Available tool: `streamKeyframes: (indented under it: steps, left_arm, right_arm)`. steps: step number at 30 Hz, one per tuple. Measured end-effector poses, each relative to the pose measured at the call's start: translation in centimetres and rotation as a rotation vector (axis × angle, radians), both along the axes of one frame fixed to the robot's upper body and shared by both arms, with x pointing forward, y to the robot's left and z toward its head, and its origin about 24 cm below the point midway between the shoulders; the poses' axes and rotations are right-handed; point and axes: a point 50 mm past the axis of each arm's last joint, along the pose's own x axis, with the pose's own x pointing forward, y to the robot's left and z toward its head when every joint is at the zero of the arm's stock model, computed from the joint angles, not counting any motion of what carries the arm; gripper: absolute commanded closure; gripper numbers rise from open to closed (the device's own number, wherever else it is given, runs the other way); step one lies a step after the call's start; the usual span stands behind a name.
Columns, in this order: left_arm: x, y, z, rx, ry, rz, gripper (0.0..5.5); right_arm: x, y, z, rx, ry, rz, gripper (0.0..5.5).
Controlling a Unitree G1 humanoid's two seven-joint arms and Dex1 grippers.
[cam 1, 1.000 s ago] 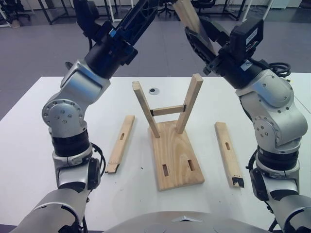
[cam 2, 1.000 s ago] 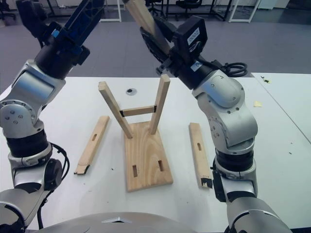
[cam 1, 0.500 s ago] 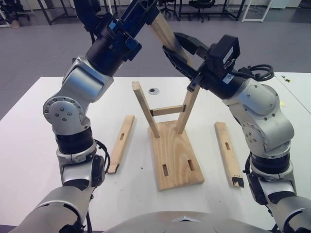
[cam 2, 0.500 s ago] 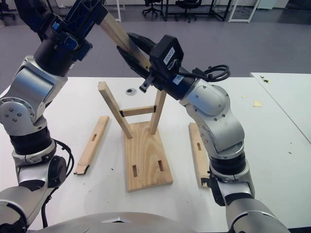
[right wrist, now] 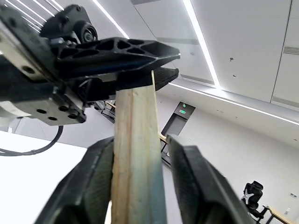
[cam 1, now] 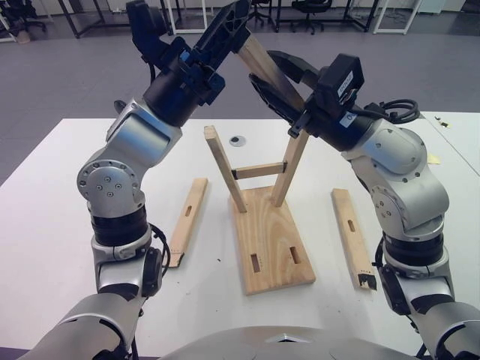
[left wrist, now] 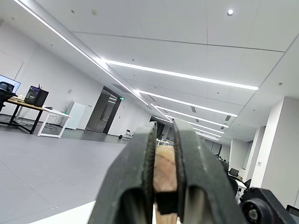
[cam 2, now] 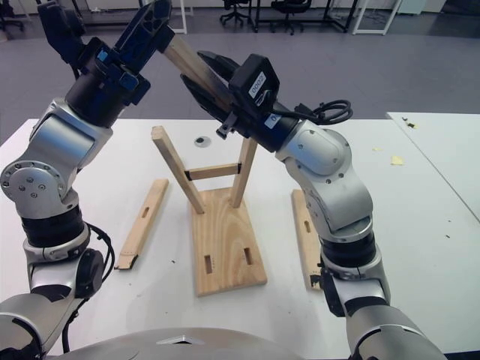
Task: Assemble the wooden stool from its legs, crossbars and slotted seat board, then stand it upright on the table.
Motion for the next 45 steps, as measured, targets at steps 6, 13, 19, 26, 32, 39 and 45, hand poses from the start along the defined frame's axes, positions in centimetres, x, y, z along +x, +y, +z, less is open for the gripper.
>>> streamKeyframes:
  steps: [6, 13, 19, 26, 32, 39, 45]
  left_arm:
    - [0.0, 2.0, 0.4, 0.016, -0.006, 0.092, 5.11]
    - [-0.9, 9.3, 1.8, 0.061, 0.003, 0.407, 5.11]
    - [-2.5, 14.1, -2.0, 0.039, 0.204, 0.619, 5.11]
    - [-3.6, 13.8, -10.3, 0.172, 0.477, 0.683, 5.11]
    - [-4.6, 13.2, -14.8, 0.272, 0.555, 0.739, 5.11]
    - [-4.3, 13.2, -17.5, 0.324, 0.577, 0.818, 5.11]
    - [-4.2, 12.8, -18.6, 0.296, 0.6, 0.82, 5.11]
  right_arm:
    - [0.3, -0.5, -0.5, -0.052, 0.027, -0.049, 2.2]
    - [-1.6, -5.5, -0.2, 0.035, 0.086, -0.185, 2.2]
    - [-2.0, -9.5, -0.2, 0.16, 0.132, -0.38, 2.2]
    - [-2.2, -11.9, -4.9, 0.184, 0.302, -0.558, 2.2]
    - [-2.7, -13.1, -7.5, 0.189, 0.358, -0.626, 2.2]
    - [-2.5, -13.0, -8.7, 0.196, 0.379, -0.641, 2.2]
    - [-2.7, -12.9, -9.3, 0.194, 0.399, -0.642, 2.2]
